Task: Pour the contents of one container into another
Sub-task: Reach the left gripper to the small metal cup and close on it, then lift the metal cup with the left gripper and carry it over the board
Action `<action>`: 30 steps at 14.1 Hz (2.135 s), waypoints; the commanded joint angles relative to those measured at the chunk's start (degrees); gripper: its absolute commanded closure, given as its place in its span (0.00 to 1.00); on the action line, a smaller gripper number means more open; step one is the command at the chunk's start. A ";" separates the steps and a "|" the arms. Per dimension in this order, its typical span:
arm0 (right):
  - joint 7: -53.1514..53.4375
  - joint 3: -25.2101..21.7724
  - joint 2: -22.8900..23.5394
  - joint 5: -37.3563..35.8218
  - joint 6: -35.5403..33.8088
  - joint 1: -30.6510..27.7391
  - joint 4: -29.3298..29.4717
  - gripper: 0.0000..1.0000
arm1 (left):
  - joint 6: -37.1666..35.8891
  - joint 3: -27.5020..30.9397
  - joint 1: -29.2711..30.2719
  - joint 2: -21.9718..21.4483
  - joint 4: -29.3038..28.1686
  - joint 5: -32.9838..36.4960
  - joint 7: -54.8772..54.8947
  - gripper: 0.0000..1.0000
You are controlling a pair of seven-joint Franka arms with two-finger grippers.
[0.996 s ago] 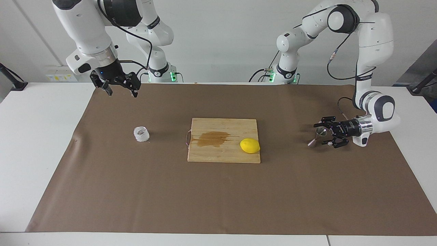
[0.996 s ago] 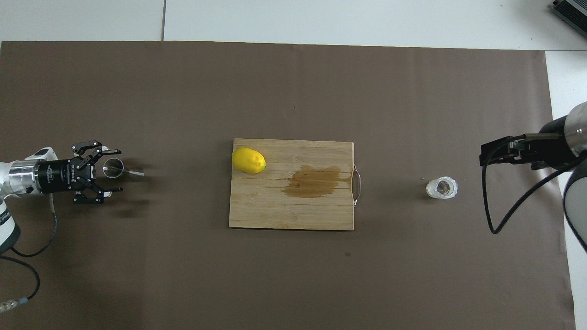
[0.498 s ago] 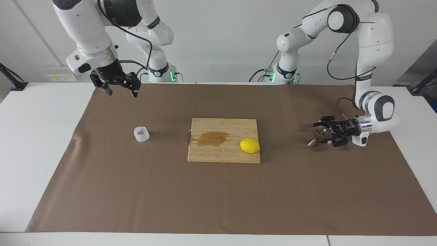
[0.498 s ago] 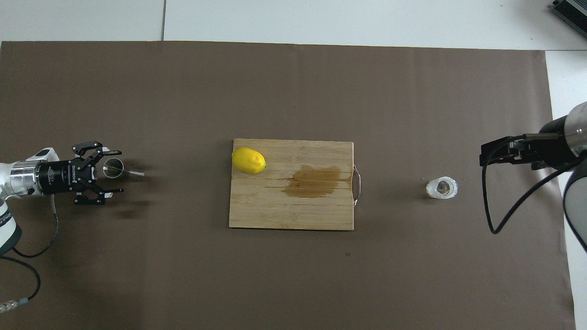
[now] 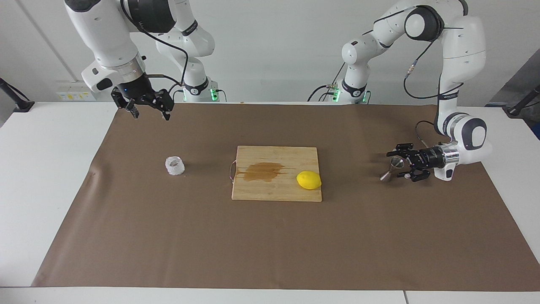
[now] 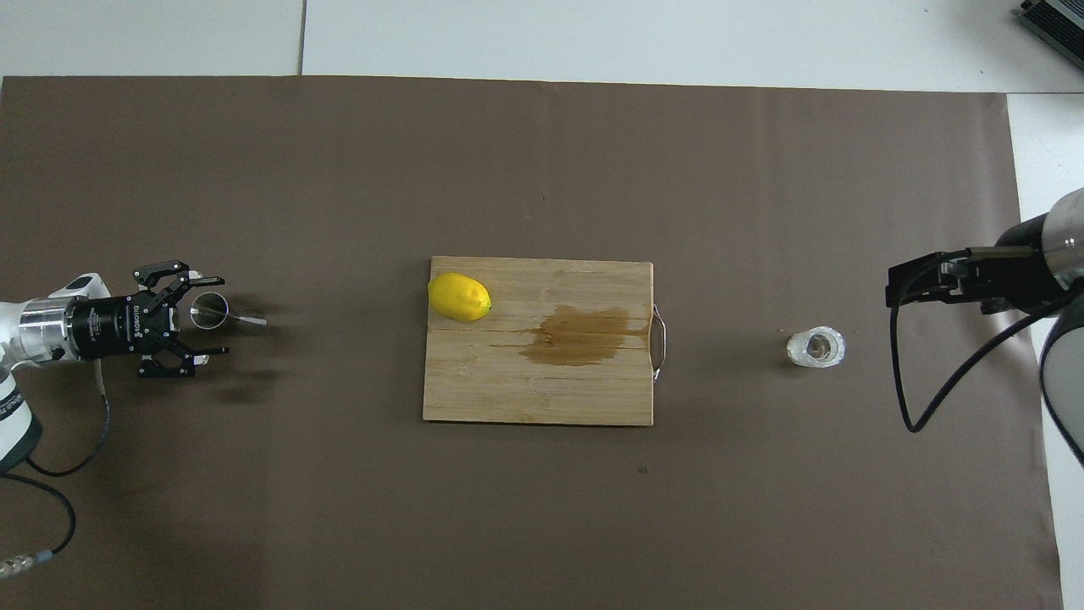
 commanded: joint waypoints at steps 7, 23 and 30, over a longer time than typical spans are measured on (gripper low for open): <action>0.84 0.49 -0.78 -0.13 -0.30 -0.76 -0.43 0.00 | -0.42 0.34 -0.13 -1.12 -1.69 -1.67 0.41 0.27; 0.84 0.49 -0.78 -0.13 -0.30 -0.68 -0.43 0.00 | -0.77 0.34 -0.22 -1.47 -0.90 -4.13 -2.40 0.96; 0.84 0.49 -0.78 -0.13 -0.30 -0.68 -0.43 0.00 | -0.07 0.16 -3.99 -7.79 -0.99 -8.87 -11.88 1.00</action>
